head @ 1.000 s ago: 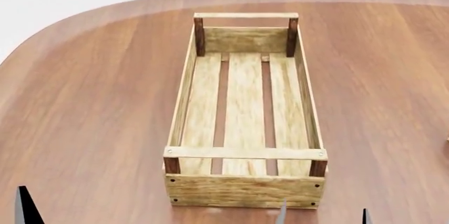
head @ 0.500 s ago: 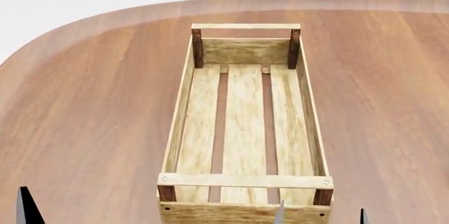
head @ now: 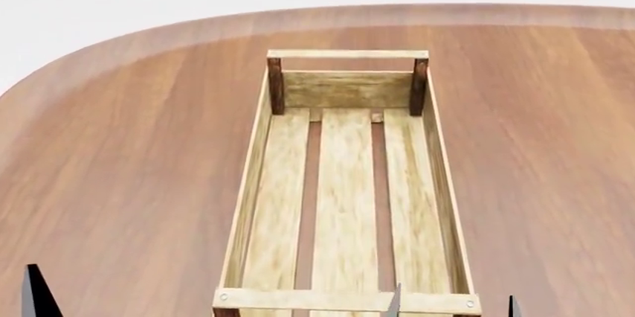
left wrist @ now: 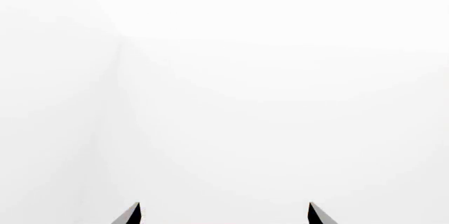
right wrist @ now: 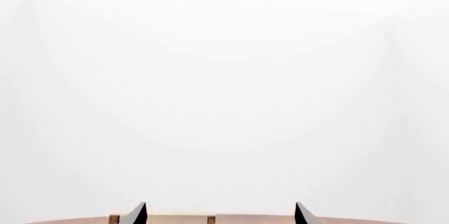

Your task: Pick up the cream cheese and put it in the tray.

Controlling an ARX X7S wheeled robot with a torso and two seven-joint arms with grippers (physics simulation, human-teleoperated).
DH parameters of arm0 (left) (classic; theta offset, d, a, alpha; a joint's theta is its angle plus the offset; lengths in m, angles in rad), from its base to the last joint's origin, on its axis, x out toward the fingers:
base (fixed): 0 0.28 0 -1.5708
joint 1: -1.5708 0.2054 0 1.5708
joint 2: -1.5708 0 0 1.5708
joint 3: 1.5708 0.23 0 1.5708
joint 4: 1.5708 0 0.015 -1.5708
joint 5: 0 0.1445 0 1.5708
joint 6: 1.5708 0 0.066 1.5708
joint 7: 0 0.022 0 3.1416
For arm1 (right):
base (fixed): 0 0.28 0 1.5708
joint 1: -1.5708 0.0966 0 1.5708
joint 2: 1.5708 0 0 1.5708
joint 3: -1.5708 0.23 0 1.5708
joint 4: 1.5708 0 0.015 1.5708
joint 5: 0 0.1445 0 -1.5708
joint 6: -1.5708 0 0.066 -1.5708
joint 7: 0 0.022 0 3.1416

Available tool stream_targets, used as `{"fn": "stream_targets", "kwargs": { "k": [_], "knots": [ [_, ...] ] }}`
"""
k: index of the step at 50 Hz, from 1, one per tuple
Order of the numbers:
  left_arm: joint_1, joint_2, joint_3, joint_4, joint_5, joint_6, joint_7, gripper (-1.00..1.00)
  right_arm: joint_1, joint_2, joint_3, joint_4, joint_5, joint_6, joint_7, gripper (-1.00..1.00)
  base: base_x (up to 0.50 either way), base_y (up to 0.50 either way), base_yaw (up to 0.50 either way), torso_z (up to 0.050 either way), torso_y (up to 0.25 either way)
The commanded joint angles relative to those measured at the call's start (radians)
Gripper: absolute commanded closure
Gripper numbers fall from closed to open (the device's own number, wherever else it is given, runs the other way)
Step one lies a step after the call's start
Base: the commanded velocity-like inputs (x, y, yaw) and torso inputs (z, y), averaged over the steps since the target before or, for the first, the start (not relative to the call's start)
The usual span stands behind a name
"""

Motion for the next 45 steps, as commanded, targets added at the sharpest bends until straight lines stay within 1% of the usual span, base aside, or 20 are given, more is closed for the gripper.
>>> {"fn": "stream_targets", "kwargs": {
  "k": [1, 45],
  "knots": [
    [0.001, -0.006, 0.002, 0.003, -0.001, 0.002, -0.008, -1.00, 0.002, 0.004, -0.005, 0.001, -0.005, 0.002, 0.009, -1.00, 0.18, 0.00, 0.00, 0.000, 0.000],
    [-0.005, -0.024, 0.023, -0.001, 0.002, 0.003, -0.031, -1.00, 0.011, 0.017, -0.029, -0.001, -0.002, 0.012, 0.032, -1.00, 0.18, 0.00, 0.00, 0.000, 0.000]
  ]
}}
